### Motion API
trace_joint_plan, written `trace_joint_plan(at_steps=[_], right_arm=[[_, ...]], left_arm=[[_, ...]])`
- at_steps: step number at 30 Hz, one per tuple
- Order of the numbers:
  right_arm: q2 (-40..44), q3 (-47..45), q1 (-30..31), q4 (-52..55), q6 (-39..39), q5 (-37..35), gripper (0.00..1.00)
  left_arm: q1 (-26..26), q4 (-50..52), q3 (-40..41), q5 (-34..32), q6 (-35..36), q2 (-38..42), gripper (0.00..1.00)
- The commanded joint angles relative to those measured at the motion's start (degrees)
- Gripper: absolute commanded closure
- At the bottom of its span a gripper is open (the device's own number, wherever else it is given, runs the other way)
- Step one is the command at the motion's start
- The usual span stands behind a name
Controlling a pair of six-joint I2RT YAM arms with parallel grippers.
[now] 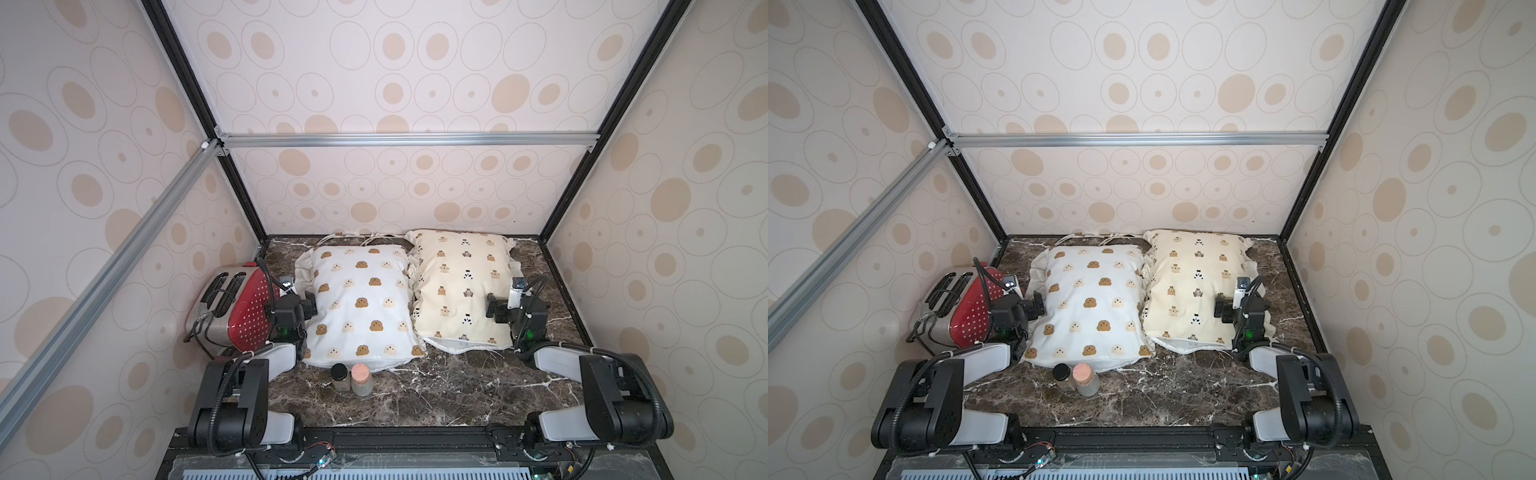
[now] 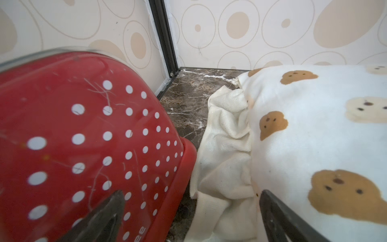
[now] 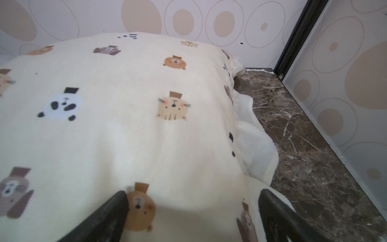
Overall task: Zip up pillowcases
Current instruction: Pick up the pillowcase from the center of the board.
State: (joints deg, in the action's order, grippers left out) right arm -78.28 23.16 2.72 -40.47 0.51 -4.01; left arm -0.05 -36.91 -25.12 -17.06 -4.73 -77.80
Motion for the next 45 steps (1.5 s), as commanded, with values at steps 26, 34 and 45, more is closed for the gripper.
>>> trace_joint_plan(at_steps=[26,34,45], right_arm=[[17.82,11.34,-0.35,45.71,-29.04,19.58,0.0],[17.19,12.38,2.63,51.34,-34.22,19.82,0.0],[22.12,12.1,18.24,58.56,-35.64,9.66,0.0]], left_arm=[[0.12,37.09,-10.97,9.84,-33.57,25.41,0.01],[-3.02,45.61,-16.69,18.31,-37.91,22.92,0.01],[-17.68,49.65,-19.77,17.65,-42.66,21.1,0.01]])
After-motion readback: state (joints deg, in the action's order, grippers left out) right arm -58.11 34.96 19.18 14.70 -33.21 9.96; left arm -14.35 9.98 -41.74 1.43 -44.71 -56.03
